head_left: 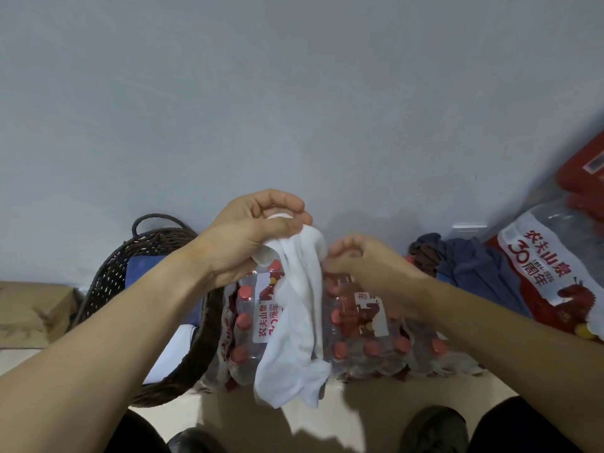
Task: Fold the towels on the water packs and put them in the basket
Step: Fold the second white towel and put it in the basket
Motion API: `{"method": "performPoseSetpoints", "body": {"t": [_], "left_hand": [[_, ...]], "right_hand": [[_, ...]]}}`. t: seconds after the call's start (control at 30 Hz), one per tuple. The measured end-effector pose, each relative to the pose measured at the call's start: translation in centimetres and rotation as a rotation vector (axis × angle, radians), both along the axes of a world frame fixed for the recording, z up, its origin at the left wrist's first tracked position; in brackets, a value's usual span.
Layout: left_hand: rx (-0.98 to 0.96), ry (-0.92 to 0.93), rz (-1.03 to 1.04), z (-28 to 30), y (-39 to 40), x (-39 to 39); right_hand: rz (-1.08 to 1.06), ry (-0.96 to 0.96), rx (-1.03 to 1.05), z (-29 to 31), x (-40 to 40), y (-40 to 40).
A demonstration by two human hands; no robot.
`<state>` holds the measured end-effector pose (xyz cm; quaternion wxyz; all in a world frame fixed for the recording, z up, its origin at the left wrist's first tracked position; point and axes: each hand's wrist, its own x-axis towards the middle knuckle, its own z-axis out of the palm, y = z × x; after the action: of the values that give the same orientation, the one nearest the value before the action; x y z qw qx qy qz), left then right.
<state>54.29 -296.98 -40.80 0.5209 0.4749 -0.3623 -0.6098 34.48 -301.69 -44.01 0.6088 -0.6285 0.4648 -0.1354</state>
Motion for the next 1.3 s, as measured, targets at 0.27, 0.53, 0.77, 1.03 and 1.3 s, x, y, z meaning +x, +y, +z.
{"method": "performPoseSetpoints", "body": {"t": [0.27, 0.53, 0.77, 1.03, 1.3], "left_hand": [[-0.047, -0.039, -0.155, 0.4, 0.2, 0.0], [0.090, -0.581, -0.410, 0.6, 1.0, 1.6], [0.053, -0.602, -0.308, 0.3, 1.7, 2.6], [-0.010, -0.347, -0.307, 0.3, 2.0, 2.5], [0.080, -0.246, -0.341, 0.2, 1.7, 2.0]], "right_hand": [[0.208, -0.163, -0.122, 0.3, 0.4, -0.2], [0.153, -0.021, -0.376, 0.9, 0.5, -0.2], [0.257, -0.071, -0.330, 1.7, 0.0, -0.2], [0.364, -0.130, -0.139, 3.1, -0.7, -0.2], [0.290, -0.112, -0.174, 4.0, -2.0, -0.7]]}}
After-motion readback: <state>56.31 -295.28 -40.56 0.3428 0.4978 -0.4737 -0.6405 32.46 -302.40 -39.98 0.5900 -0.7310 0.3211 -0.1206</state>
